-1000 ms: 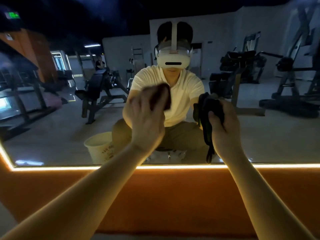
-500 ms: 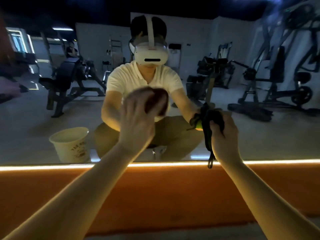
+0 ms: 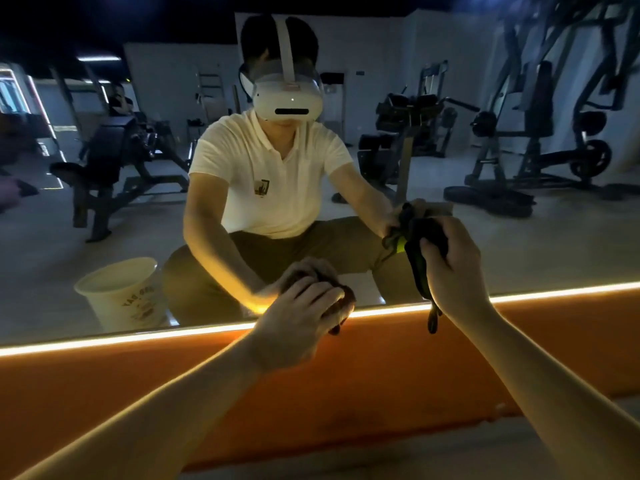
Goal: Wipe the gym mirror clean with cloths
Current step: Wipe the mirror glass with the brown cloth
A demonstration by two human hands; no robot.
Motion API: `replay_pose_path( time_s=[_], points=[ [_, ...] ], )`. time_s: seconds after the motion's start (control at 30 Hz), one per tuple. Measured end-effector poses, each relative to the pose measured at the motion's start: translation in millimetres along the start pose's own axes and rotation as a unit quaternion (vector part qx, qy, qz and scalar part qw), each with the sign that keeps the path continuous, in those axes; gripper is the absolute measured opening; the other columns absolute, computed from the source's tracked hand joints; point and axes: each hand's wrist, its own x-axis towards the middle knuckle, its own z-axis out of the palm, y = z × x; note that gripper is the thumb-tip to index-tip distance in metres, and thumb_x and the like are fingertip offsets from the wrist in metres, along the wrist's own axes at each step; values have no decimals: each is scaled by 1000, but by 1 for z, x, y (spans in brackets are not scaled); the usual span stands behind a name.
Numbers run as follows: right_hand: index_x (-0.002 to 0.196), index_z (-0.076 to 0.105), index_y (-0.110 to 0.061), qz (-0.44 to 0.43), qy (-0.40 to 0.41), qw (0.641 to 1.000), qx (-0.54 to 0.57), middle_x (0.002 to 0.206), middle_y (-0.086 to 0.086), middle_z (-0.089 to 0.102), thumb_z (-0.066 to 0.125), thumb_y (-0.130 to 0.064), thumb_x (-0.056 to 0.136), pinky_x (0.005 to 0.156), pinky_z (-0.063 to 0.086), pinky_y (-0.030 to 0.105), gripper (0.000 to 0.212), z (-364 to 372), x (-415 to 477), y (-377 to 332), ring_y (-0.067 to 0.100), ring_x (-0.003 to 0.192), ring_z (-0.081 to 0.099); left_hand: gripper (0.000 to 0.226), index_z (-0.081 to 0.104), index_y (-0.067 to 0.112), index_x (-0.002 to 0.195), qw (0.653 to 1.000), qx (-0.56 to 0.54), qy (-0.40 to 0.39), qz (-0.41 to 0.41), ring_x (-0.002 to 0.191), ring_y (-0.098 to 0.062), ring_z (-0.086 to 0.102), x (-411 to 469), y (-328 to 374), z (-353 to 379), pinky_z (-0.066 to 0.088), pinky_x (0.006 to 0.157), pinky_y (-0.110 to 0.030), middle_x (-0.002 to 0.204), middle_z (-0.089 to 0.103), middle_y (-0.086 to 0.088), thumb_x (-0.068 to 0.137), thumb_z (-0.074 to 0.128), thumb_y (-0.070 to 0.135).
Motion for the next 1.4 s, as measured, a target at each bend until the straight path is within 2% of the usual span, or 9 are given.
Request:
replay_pose_path(
  time_s=[0.27,0.5,0.63,0.83,0.93,1.1,1.2,1.27,1.4],
  points=[
    [113,55,-13,-43,79,996,5,102,7,61,47,-20,103,80,56,49,15,-7,30,13,22,94,63,48,53,19,143,957,19,181,-226,123,-37,41,93,-36,-16,36,101,-47,139,37,-11,96,61,20],
    [120,51,-1,9,148,986,-69,122,17,52,49,-11,103,87,36,5,20,-51,31,28,10,105,49,57,58,22,142,993,23,-109,45,118,-25,51,30,56,38,40,100,-43,132,59,-8,91,58,45],
    [120,48,-2,29,171,982,-79,122,16,48,50,-9,99,82,39,10,21,-67,34,43,11,103,49,47,63,21,139,996,86,12,34,116,-27,48,54,28,27,39,100,-46,130,57,-11,92,61,26],
    [125,51,0,13,145,983,-113,130,19,50,57,-12,101,87,38,3,27,-68,38,66,2,111,44,44,46,21,145,957,104,189,-195,118,-35,42,154,-11,0,38,95,-48,135,36,-14,103,59,24],
    [123,53,-3,-22,123,980,-157,133,20,49,63,-12,98,85,35,7,28,-72,35,73,14,116,50,50,44,22,147,961,67,173,-207,117,-37,41,146,20,22,38,94,-49,136,35,-14,99,60,25],
    [119,56,-11,-127,79,955,-256,121,22,52,69,-25,95,86,49,40,30,-91,37,97,34,108,54,62,71,19,133,999,36,-10,-23,114,-25,45,83,116,67,34,99,-42,129,41,-8,71,81,23],
    [120,57,-14,-194,66,925,-319,110,22,55,65,-31,100,83,43,44,27,-105,40,113,38,98,53,73,65,21,140,994,45,-97,31,119,-26,47,75,119,76,32,107,-45,132,48,-8,70,87,29],
    [120,57,-15,-219,61,920,-318,105,21,56,64,-34,99,78,43,44,29,-108,43,118,36,92,52,72,60,22,144,994,84,-57,29,127,-30,44,93,97,65,28,114,-51,137,47,-10,77,82,27],
    [124,55,-14,-238,49,931,-272,105,20,56,66,-25,98,78,45,42,31,-108,43,123,34,92,52,56,48,19,146,973,104,135,-154,127,-36,39,172,47,34,30,111,-50,140,37,-14,92,64,20]
  ],
)
